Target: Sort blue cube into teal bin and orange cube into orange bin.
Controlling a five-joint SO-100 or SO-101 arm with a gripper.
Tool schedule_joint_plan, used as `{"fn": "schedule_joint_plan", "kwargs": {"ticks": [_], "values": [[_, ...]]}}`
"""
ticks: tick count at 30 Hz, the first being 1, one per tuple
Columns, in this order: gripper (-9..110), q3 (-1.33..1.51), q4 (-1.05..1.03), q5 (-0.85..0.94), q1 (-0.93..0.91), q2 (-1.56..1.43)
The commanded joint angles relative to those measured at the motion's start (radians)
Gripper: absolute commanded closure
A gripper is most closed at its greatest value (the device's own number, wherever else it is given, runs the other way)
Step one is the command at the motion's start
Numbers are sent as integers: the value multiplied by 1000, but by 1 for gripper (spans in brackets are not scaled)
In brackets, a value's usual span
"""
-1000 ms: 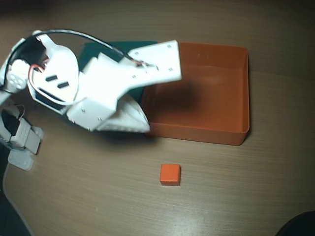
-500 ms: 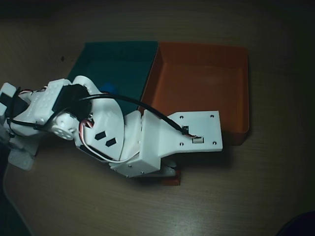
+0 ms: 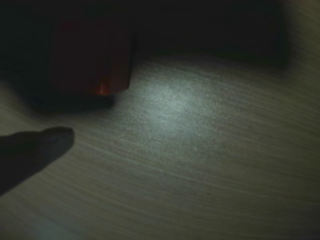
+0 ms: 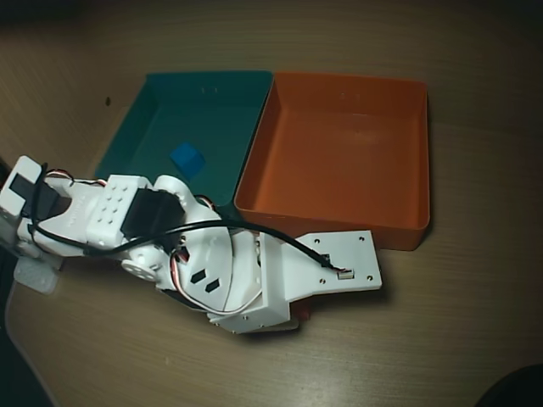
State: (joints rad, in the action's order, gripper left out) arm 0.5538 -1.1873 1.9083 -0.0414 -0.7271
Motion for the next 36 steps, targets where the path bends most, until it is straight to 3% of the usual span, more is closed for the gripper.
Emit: {"fn": "schedule_joint_plan", "kwargs": {"ticks": [1, 13, 27, 36], "values": [[64, -87, 14, 9, -6, -5], [67, -91, 14, -3, 2, 43], [109, -74, 12, -3, 6, 44], [107, -97, 15, 11, 9, -95]]}}
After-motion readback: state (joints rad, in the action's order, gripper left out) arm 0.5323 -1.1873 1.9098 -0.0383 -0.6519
